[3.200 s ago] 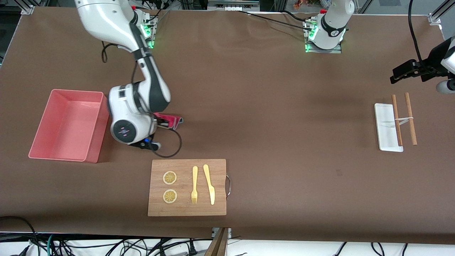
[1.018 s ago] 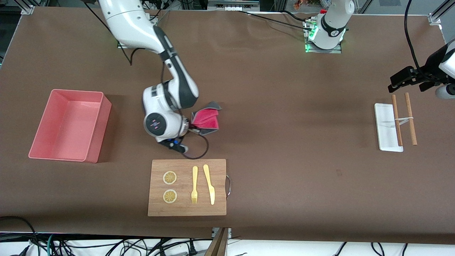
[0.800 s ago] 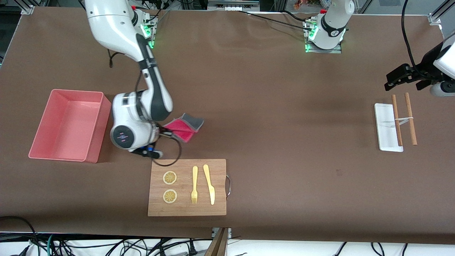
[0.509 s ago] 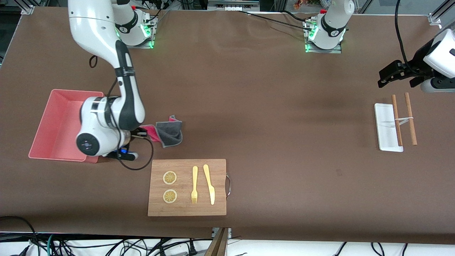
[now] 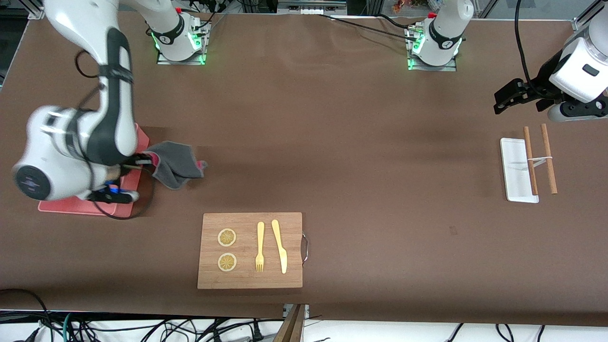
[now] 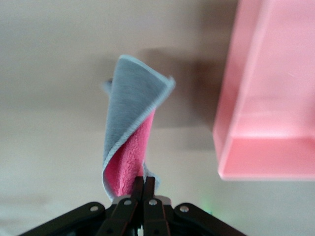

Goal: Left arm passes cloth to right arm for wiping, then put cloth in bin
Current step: 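Lower the cloth into the pink bin and open the right gripper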

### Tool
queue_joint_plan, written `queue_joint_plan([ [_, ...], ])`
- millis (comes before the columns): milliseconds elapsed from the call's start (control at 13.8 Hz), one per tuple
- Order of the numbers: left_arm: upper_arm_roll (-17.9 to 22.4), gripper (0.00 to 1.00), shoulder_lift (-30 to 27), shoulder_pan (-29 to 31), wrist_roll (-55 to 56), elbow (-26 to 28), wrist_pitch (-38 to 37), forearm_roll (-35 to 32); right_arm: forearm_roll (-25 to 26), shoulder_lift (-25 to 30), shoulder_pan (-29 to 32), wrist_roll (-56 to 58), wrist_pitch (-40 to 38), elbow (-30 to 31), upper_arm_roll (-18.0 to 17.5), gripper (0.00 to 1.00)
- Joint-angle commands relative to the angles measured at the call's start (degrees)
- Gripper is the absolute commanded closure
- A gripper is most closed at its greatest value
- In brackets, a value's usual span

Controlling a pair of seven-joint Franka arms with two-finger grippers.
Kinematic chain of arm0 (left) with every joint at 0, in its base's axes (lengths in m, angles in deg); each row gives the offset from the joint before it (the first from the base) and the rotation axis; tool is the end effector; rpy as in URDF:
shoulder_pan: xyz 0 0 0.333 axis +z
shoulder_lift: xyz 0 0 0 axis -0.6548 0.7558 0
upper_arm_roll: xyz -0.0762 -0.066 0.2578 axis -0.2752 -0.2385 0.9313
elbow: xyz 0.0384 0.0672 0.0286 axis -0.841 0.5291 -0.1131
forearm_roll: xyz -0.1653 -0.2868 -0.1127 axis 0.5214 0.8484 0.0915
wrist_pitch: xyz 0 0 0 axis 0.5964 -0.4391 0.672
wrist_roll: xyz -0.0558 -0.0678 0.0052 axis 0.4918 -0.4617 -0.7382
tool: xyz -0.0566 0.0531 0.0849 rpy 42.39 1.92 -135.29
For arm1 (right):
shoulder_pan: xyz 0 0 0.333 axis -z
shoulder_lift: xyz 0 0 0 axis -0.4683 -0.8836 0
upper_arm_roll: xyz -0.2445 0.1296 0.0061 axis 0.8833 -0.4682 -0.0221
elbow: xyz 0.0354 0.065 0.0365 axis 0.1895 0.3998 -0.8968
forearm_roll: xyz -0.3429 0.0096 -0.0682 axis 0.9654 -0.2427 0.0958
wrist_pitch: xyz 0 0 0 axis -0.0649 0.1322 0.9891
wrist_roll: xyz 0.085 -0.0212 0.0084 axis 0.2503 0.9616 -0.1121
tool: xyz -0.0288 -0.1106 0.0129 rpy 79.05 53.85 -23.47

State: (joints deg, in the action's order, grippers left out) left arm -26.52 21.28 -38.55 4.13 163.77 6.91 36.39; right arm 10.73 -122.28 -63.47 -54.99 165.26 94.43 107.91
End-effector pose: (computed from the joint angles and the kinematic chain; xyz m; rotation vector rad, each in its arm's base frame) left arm 0.4978 -0.0540 0.5792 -3.1339 -0.1623 0.0991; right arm 0.5697 0.0399 0.3832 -3.0205 0.1122 0.7532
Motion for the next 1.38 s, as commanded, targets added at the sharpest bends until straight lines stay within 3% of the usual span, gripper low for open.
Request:
queue_joint_plan([
  [0,-0.87,0.0,-0.36,-0.77,0.55,-0.37,-0.83,-1.26,2.19,2.69,-0.14,3.71,-9.02,-5.57,4.7,1.0],
  [436,-1.06,0.0,-0.36,-0.6,0.63,-0.63,-1.53,-1.17,9.32,1.91,1.7,31.81,-9.67,-6.38,18.86,1.0],
  [800,-0.53,0.0,0.08,-0.16,3.1,-0.54,-1.54,-1.17,12.39,-0.73,5.57,35.99,-5.1,-5.24,18.79,1.0],
  [1309,-1.14,0.0,-0.18,-0.24,3.1,-0.89,-1.63,-1.09,9.24,-5.92,7.16,36.43,1.92,-0.86,15.46,1.0],
])
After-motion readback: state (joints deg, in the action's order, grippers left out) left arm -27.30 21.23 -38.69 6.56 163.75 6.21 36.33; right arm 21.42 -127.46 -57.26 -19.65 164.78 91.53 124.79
